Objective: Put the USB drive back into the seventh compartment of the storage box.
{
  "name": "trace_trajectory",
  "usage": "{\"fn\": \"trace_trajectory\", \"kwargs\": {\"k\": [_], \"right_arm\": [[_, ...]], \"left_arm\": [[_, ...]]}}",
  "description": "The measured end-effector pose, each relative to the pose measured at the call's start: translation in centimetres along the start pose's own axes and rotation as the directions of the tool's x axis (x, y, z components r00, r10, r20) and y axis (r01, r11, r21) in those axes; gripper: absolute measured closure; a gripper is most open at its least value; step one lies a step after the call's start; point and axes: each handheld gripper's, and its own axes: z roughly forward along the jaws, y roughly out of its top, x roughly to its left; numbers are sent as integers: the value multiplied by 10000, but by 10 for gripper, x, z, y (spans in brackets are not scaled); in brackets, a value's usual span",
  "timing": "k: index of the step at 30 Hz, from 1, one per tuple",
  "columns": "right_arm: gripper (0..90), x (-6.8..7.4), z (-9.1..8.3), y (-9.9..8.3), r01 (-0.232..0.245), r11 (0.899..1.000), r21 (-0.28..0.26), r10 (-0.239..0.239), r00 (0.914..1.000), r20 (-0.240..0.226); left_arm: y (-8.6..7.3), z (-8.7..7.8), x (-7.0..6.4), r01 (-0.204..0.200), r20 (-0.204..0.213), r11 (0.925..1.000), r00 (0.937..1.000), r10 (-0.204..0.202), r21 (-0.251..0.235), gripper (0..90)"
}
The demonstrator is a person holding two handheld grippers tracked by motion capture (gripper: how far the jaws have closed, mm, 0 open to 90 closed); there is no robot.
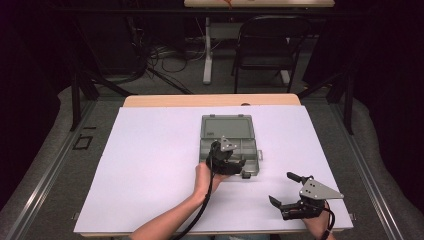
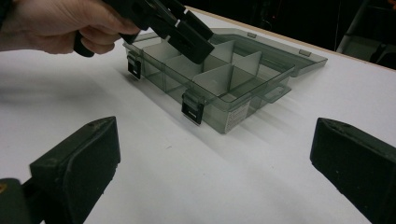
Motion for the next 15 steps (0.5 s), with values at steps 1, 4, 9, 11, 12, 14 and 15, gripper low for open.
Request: {"fn": "trace_trajectory", "kwargs": {"k": [1, 4, 9, 11, 12, 14, 15], "right_arm": [[11, 0, 0, 0, -1, 10000, -3, 1, 10000, 5], [11, 0, 0, 0, 20, 10000, -25, -19, 10000, 17], [11, 1, 0, 0, 4, 10000, -25, -4, 10000, 12], [11, 1, 0, 0, 3, 10000, -53, -3, 10000, 25], [11, 1, 0, 0, 3, 10000, -53, -3, 10000, 25], [11, 1, 0, 0, 10, 10000, -54, -10, 10000, 25], [10, 1, 0, 0, 11, 10000, -85, -11, 10000, 24]], "left_arm": [[0, -3, 1, -69, 82, 10000, 9999, 69, -15, 287], [0, -14, 3, -306, 252, 9994, 9992, 310, -132, 167], [-3, -34, 6, -707, 416, 9971, 9966, 718, -269, 110], [-6, -41, 8, -800, 389, 9964, 9960, 810, -281, 59], [-8, -45, 9, -802, 391, 9964, 9959, 813, -287, 59], [-10, -51, 11, -836, 332, 9960, 9959, 846, -302, 41], [-12, -53, 12, -885, 297, 9957, 9956, 893, -286, 33]]}}
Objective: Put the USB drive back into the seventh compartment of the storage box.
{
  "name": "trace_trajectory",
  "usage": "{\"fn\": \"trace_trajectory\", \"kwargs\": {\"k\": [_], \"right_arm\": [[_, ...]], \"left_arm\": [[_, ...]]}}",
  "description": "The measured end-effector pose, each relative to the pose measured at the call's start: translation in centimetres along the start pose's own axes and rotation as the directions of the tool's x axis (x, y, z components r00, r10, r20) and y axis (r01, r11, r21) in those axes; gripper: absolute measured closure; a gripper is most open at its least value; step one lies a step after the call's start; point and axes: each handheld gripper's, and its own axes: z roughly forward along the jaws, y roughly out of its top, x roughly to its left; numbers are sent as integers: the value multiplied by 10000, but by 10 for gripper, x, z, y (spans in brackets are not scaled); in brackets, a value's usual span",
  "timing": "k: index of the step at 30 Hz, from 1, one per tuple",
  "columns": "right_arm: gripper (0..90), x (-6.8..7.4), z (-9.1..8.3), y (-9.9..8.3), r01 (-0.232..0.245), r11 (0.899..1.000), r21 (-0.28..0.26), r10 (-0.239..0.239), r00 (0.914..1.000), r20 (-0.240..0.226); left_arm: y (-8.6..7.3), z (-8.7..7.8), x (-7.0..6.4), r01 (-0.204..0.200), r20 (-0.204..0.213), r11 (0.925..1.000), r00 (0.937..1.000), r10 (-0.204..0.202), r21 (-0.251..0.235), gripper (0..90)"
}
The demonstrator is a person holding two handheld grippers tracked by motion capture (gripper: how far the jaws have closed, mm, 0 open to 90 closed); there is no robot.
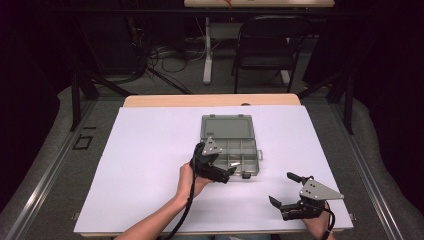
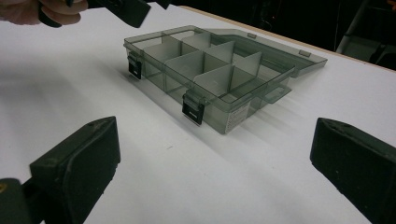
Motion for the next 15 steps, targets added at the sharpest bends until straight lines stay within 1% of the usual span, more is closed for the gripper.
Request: {"fn": "trace_trajectory", "kwargs": {"k": [5, 7, 8, 15], "right_arm": [[10, 0, 0, 0, -2, 10000, 57, 1, 10000, 12], [11, 0, 0, 0, -14, 10000, -2, 14, 10000, 29], [10, 0, 0, 0, -1, 10000, 59, 1, 10000, 21], [10, 0, 1, 0, -44, 10000, 59, 44, 10000, -14]], "left_arm": [[-7, -11, 3, -30, -91, 10000, 10000, 30, -2, 1], [-9, -16, 3, -73, -130, 10000, 9999, 74, 22, 1], [-10, -18, 4, -74, -170, 10000, 9998, 74, 10, 1], [-18, -36, 7, -128, -417, 9998, 9991, 122, -157, 1]]}}
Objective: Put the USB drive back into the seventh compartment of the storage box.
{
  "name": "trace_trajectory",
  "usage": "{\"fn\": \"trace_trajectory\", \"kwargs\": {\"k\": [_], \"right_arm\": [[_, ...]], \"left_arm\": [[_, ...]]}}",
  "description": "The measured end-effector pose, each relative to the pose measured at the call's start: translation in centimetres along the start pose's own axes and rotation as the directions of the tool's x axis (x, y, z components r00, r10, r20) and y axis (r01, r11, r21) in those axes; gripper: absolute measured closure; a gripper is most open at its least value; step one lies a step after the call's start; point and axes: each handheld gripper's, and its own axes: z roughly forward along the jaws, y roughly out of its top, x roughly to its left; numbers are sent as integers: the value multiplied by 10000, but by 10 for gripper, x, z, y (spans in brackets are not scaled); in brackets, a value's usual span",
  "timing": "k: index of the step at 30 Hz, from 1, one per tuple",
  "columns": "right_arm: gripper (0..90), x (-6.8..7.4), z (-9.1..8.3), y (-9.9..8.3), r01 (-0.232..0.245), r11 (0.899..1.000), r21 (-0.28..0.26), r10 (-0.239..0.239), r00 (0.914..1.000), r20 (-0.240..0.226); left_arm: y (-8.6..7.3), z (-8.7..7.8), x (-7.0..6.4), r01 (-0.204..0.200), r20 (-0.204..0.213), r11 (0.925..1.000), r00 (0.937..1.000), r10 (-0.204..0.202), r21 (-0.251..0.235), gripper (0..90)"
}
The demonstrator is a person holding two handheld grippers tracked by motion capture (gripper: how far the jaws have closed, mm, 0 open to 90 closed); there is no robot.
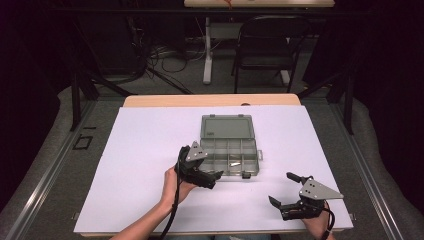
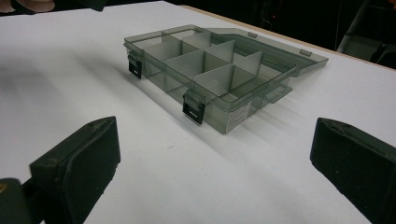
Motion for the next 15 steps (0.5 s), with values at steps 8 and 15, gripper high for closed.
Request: {"fn": "trace_trajectory", "kwargs": {"k": [8, 15], "right_arm": [[10, 0, 0, 0, 7, 10000, -5, -7, 10000, -1], [11, 0, 0, 0, 11, 10000, -5, -11, 10000, 9]], "left_arm": [[-11, -17, 4, -55, -266, 10000, 9996, 54, -54, 0], [-24, -30, 8, -32, -523, 9998, 9986, 21, -211, 0]]}}
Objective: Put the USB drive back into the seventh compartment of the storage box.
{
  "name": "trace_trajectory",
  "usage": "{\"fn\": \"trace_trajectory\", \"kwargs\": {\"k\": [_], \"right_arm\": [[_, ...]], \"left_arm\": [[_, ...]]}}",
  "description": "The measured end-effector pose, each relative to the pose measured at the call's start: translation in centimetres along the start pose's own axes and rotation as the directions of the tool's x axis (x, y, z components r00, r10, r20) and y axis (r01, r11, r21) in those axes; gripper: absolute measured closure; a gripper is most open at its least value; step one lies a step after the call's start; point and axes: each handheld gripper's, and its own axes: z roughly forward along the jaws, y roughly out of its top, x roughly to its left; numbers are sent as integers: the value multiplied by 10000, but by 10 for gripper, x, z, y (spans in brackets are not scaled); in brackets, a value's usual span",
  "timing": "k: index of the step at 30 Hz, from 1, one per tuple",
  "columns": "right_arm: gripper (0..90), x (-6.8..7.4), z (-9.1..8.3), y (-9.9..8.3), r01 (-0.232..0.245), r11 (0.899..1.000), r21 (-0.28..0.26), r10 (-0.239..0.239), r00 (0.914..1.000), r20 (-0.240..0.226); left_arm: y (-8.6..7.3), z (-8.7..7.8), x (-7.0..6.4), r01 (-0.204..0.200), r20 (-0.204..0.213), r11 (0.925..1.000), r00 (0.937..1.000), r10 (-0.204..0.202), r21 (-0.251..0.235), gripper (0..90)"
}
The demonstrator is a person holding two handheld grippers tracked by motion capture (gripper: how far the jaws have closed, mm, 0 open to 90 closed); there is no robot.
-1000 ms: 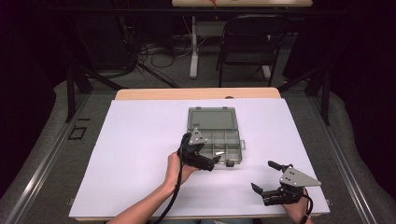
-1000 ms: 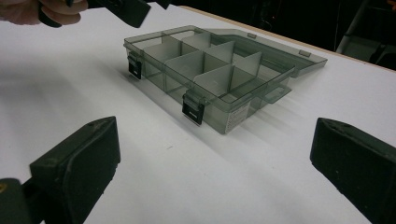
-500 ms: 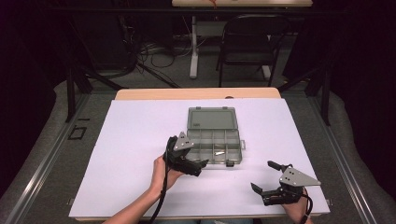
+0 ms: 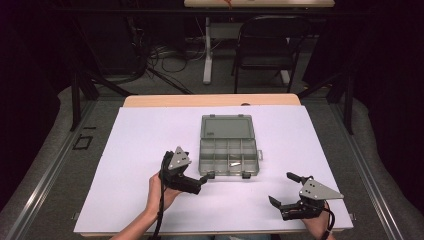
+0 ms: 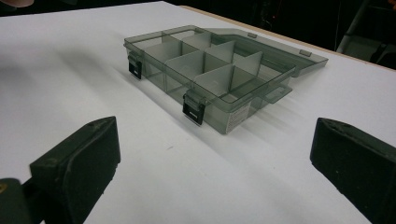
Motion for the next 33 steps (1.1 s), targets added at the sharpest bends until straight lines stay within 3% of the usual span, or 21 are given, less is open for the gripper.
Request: {"fn": "trace_trajectory", "kwargs": {"k": [22, 33], "right_arm": [[11, 0, 0, 0, 13, 10000, 47, -13, 10000, -2], [11, 0, 0, 0, 5, 10000, 61, -6, 10000, 19]], "left_arm": [[-48, -37, 18, 412, -885, 9979, 9950, -455, -496, 0], [-75, -50, 27, 793, -1455, 9952, 9855, -869, -569, 0]]}}
